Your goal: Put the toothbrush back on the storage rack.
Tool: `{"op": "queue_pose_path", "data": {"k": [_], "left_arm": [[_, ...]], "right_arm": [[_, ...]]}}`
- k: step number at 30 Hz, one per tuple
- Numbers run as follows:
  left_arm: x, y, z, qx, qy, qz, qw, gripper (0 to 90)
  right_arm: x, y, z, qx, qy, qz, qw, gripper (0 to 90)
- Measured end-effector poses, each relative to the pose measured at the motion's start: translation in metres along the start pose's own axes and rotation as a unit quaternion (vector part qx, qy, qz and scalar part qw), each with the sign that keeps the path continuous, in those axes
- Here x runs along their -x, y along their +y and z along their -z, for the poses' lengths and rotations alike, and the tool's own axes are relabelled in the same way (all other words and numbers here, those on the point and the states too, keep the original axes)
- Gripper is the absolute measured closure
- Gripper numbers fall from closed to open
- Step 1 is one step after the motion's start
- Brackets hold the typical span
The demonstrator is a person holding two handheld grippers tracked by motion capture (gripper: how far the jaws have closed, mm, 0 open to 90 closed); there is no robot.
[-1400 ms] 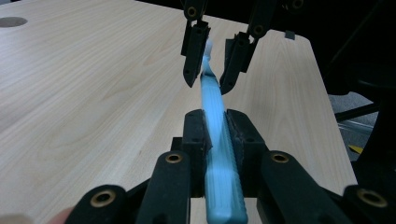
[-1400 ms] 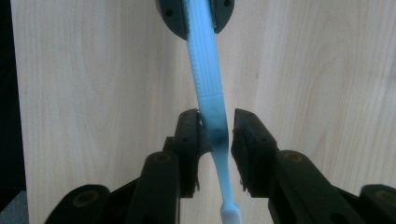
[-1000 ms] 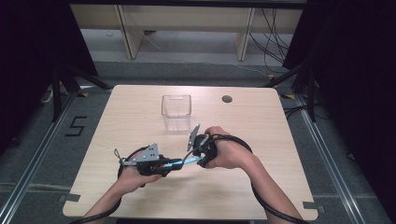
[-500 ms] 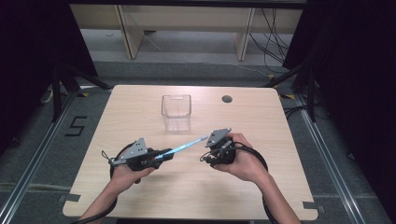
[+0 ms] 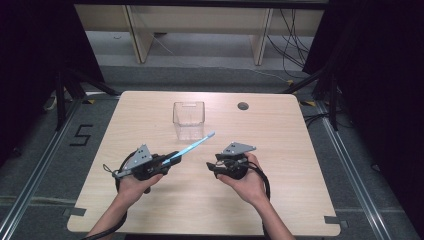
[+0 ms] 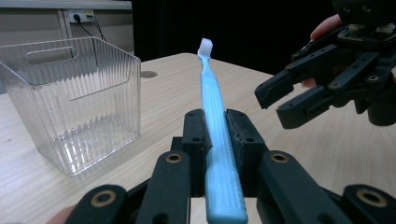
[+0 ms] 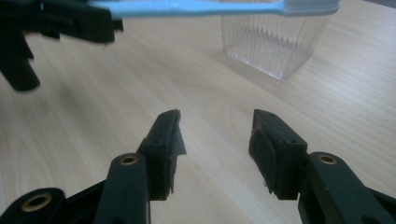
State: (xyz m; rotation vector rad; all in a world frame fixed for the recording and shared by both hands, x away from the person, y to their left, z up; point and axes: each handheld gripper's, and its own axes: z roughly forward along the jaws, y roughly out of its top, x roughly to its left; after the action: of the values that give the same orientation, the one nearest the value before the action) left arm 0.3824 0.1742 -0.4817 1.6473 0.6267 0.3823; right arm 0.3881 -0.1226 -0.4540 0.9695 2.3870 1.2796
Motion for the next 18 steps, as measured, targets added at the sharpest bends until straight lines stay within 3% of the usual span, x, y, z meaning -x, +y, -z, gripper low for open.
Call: {"op": "queue_pose_path", "data": {"k": [2, 5, 7, 8, 9, 10, 16, 17, 18], "left_arm": [[0.0, -0.001, -0.002, 0.013, -0.002, 0.004, 0.9999, 78.2], [0.001, -0.001, -0.002, 0.008, 0.007, 0.005, 0.9999, 78.2], [0.002, -0.001, -0.002, 0.01, 0.008, 0.004, 0.9999, 78.2], [0.002, 0.0, -0.002, 0.012, 0.009, 0.005, 0.9999, 78.2], [0.003, 0.0, -0.003, 0.014, 0.009, 0.006, 0.9998, 78.1], [0.003, 0.0, -0.003, 0.014, 0.009, 0.006, 0.9998, 78.1], [0.003, 0.001, -0.003, 0.018, 0.011, 0.005, 0.9998, 78.1], [0.003, 0.001, -0.003, 0.018, 0.012, 0.004, 0.9998, 78.1], [0.003, 0.0, -0.005, 0.025, 0.007, 0.006, 0.9996, 78.1]], "right_arm": [[0.0, 0.001, -0.003, 0.018, 0.002, -0.035, 0.9992, 53.2], [0.004, 0.005, -0.008, 0.05, 0.017, -0.055, 0.9971, 53.2], [0.006, 0.006, -0.01, 0.067, 0.023, -0.074, 0.9947, 53.3], [0.006, 0.007, -0.011, 0.07, 0.028, -0.099, 0.9922, 53.3], [0.007, 0.008, -0.011, 0.068, 0.035, -0.103, 0.9918, 53.3], [0.008, 0.009, -0.012, 0.077, 0.036, -0.122, 0.989, 53.5], [0.01, 0.017, -0.014, 0.095, 0.056, -0.173, 0.9787, 53.8], [0.012, 0.017, -0.015, 0.1, 0.052, -0.166, 0.9796, 53.9], [0.012, 0.019, -0.015, 0.103, 0.058, -0.172, 0.978, 54.1]]}}
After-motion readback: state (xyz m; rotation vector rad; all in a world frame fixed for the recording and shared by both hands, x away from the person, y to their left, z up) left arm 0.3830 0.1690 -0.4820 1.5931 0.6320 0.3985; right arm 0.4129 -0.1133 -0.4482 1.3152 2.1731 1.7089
